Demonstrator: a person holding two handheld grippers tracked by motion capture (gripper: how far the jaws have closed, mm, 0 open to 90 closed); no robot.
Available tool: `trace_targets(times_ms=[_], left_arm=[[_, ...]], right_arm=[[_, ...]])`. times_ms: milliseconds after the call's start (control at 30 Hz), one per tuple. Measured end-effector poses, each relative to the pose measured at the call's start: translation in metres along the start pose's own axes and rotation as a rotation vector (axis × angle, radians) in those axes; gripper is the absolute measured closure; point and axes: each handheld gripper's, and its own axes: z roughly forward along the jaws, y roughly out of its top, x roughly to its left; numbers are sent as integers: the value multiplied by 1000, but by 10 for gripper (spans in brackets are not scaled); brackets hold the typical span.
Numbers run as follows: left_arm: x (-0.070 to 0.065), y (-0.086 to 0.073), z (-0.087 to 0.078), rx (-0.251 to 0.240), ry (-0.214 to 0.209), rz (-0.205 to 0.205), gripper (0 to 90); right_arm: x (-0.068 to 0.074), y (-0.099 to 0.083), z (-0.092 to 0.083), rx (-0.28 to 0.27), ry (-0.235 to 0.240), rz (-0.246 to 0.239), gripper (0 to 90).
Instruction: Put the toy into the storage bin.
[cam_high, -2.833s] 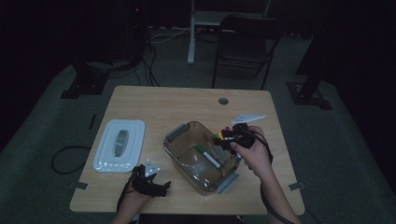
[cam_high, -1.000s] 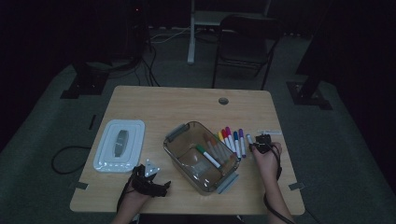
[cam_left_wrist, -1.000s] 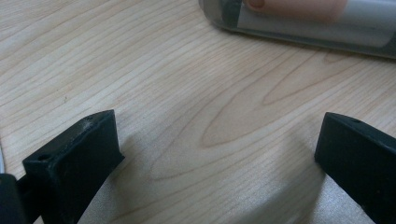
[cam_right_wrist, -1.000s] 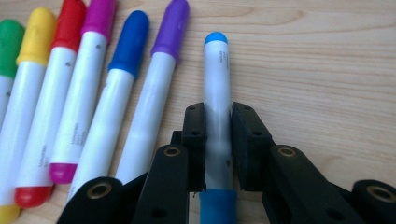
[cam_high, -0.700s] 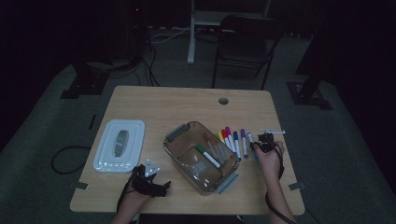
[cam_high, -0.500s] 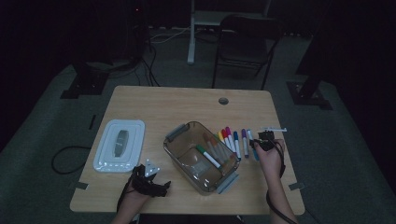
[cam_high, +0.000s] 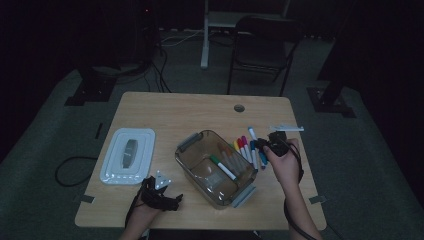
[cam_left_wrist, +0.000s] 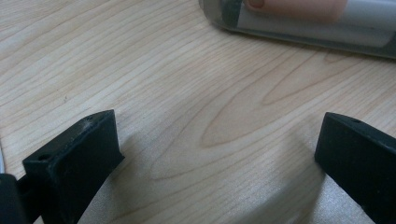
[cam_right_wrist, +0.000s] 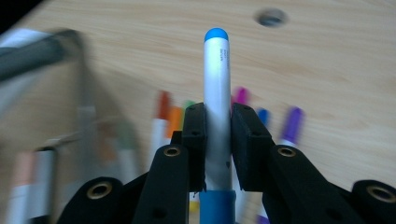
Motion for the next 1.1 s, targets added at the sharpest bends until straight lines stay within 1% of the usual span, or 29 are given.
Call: trace_targets(times_ms=[67, 133, 167, 200, 300, 333, 400, 433, 467, 500, 533, 600, 700, 733, 767, 800, 867, 933, 967, 1000, 1067, 1100], left_arm=[[0, 0, 0, 0, 0, 1, 6], [0, 0, 0, 0, 0, 1, 6], [0, 0, 0, 0, 0, 0, 6], [0, 0, 0, 0, 1, 1, 6], [0, 0, 0, 2, 0, 2, 6], [0, 0, 0, 1, -1, 1, 6], [0, 0, 0, 2, -1, 1, 6], [0, 0, 0, 2, 0, 2, 6], [0, 0, 0, 1, -1, 1, 6], [0, 0, 0, 2, 0, 2, 6], [0, 0, 0, 1, 0, 2, 6], [0, 0, 0, 1, 0, 2, 6], [0, 0, 0, 2, 0, 3, 6], [0, 0, 0, 2, 0, 3, 6], [0, 0, 0, 2, 0, 3, 6], [0, 0, 0, 2, 0, 2, 6], [0, 0, 0, 1, -1, 1, 6], [0, 0, 0, 1, 0, 2, 6], [0, 0, 0, 2, -1, 2, 6], [0, 0, 0, 1, -1, 0, 6], [0, 0, 0, 1, -1, 1, 6], [0, 0, 0, 1, -1, 1, 6]], right_arm=[[13, 6, -6, -12, 23, -32, 764], [25, 12, -11, -25, 58, -61, 764], [38, 17, -16, -38, 73, -98, 765], [38, 17, -16, -38, 73, -98, 765], [56, 24, -22, -53, 105, -133, 764], [61, 26, -22, -46, 119, -147, 764], [73, 29, -22, -50, 159, -163, 764], [78, 30, -21, -33, 169, -180, 765], [83, 30, -20, -34, 192, -185, 764], [94, 31, -18, -17, 220, -207, 764], [94, 31, -18, -17, 220, -207, 765], [103, 32, -15, -8, 238, -227, 764], [116, 32, -10, 26, 263, -265, 764], [121, 31, -6, 40, 279, -272, 765], [123, 31, -4, 49, 289, -277, 764], [127, 30, -1, 70, 292, -292, 764], [132, 28, 7, 99, 315, -300, 764], [138, 26, 15, 136, 325, -316, 764], [140, 24, 20, 152, 338, -314, 764], [142, 22, 26, 180, 351, -316, 764], [144, 20, 35, 214, 363, -317, 764], [146, 16, 45, 247, 364, -322, 764]])
